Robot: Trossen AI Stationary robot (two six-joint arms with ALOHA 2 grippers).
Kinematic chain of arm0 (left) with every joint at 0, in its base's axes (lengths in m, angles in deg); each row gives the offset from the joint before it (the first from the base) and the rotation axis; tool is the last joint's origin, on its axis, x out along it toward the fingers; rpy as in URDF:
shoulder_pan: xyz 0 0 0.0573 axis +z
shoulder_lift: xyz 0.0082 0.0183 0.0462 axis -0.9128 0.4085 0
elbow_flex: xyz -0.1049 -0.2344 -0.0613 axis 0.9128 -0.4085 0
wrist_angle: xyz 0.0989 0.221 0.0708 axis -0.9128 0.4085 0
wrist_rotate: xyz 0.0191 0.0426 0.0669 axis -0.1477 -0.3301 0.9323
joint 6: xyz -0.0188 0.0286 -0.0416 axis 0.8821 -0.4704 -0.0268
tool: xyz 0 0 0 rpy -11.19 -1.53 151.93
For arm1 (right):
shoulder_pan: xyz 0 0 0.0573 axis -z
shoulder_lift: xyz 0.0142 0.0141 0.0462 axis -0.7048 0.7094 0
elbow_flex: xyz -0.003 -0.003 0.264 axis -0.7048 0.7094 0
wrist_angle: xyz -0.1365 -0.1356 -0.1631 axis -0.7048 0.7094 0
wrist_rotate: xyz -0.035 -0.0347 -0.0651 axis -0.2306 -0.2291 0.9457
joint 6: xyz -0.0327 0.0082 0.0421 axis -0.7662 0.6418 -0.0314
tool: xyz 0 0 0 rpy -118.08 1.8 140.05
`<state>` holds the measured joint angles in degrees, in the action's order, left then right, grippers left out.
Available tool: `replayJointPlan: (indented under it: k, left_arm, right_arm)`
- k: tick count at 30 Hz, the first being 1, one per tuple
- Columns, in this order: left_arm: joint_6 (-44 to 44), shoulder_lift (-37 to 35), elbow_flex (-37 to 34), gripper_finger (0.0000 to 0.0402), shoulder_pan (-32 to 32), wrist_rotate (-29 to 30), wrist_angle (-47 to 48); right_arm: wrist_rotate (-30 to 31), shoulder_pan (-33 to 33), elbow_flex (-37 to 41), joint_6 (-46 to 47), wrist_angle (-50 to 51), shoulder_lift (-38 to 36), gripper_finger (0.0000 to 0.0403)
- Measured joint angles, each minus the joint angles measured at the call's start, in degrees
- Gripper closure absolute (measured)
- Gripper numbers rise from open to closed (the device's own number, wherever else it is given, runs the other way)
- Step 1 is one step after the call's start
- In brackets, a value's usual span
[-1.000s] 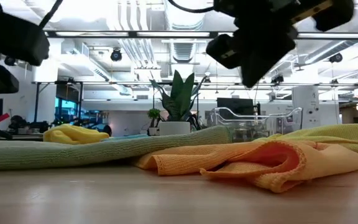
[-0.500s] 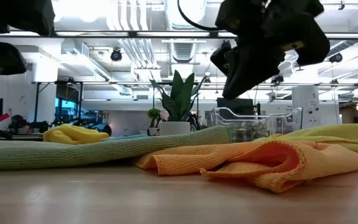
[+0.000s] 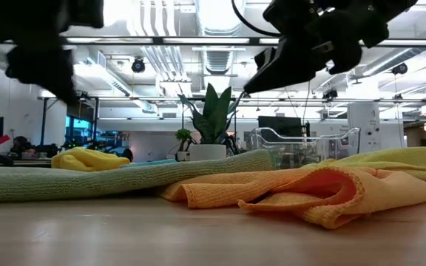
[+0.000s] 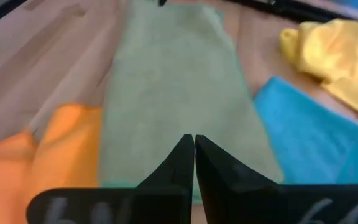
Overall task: Fold microfiber towels
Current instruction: Fold the green microfiber towel
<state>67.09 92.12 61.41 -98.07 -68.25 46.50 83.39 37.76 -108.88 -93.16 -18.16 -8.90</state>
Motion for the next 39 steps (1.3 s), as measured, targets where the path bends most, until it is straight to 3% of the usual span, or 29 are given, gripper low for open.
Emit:
replayJointPlan:
  k: [7,14,19,27,32,39]
  left_arm:
    - [-7.76,1.61,1.10,0.0231,3.47,2.77,-7.88]
    - [-15.04,9.02,5.23,0.0231,7.47,3.02,-13.28]
    - [-17.73,14.31,8.04,0.0231,8.38,3.18,-12.00]
    - [-18.89,14.98,8.20,0.0231,8.19,3.10,-9.60]
    - [-18.59,14.69,8.13,0.0231,8.06,2.53,-5.81]
    - [-18.59,14.67,7.21,0.0231,7.40,2.48,-4.33]
  right_arm:
    - [-0.27,1.79,0.20,-2.16,-2.65,0.42,0.0394]
    - [-0.40,2.96,2.28,-2.47,-8.83,0.39,0.0394]
    - [-0.37,5.41,2.68,11.84,-8.43,0.56,0.0394]
    - [-0.49,6.45,2.92,32.50,4.70,0.72,0.0387]
    - [-0.99,6.51,3.03,42.26,8.65,0.72,0.0343]
    - [-0.97,6.58,2.99,52.09,9.46,0.72,0.0235]
